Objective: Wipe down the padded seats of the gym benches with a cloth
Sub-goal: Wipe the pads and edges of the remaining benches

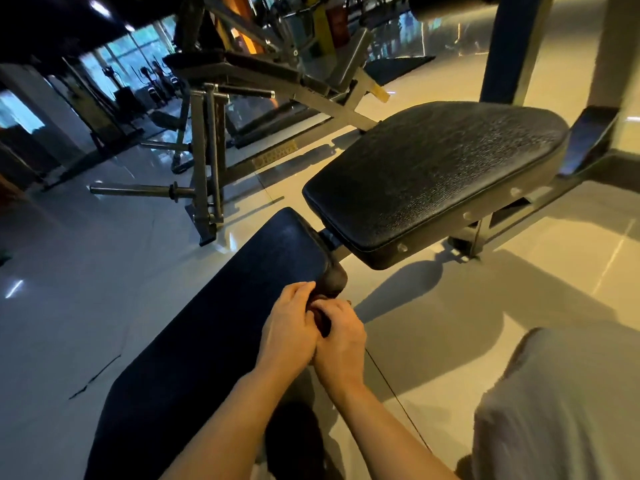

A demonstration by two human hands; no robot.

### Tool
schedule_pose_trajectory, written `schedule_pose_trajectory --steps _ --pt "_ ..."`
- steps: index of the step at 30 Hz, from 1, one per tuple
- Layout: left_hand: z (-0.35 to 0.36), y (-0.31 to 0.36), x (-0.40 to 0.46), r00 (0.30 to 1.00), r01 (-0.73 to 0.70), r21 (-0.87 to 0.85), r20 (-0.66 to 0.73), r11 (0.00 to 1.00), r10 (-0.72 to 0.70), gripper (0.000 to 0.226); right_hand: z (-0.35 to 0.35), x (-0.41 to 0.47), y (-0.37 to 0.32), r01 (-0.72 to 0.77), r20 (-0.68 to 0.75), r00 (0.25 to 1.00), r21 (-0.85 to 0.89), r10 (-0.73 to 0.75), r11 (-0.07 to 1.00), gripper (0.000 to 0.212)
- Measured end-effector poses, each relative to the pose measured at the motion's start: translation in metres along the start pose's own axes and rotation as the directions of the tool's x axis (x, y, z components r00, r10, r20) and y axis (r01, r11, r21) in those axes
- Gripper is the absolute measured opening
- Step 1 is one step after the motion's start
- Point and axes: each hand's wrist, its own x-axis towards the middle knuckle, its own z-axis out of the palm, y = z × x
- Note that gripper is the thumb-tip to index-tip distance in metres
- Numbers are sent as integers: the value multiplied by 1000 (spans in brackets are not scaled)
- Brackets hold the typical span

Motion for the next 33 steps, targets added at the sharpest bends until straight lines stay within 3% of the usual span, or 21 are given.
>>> schedule_pose_trajectory --steps 2,4,7,9,13,18,20,24,29,33 --pt "-4 -4 -1 999 -31 20 23 999 30 48 -3 -2 1 -13 -35 999 8 13 1000 24" --pt "-7 -4 0 998 -57 -8 15 998 57 47 -15 3 -1 -52 -193 980 28 56 998 30" --pt "-6 8 11 996 -91 -95 -20 991 90 49 -42 30 -4 -84 -501 863 -3 71 996 33" --pt "-1 19 19 992 -130 -140 -9 982 130 52 -59 54 -2 -95 -592 803 -15 68 995 36" --pt "9 28 34 976 -199 -154 61 968 210 62 -65 78 5 -122 -540 840 -92 53 988 36" --pt "9 36 51 942 -296 -67 142 953 303 69 -56 54 16 -108 -279 959 -198 49 974 35" --pt "10 41 51 921 -348 -21 181 937 346 68 -61 54 11 -115 -361 932 -181 43 977 34" --pt "7 44 58 885 -437 23 191 899 425 65 -73 83 -6 -193 -638 766 -110 80 975 33" --pt "4 41 72 843 -510 49 228 859 488 64 -55 79 -7 -232 -483 866 -158 129 960 53" --pt "3 34 86 806 -572 19 196 820 558 59 -59 77 -9 -258 -439 888 -236 135 937 42"
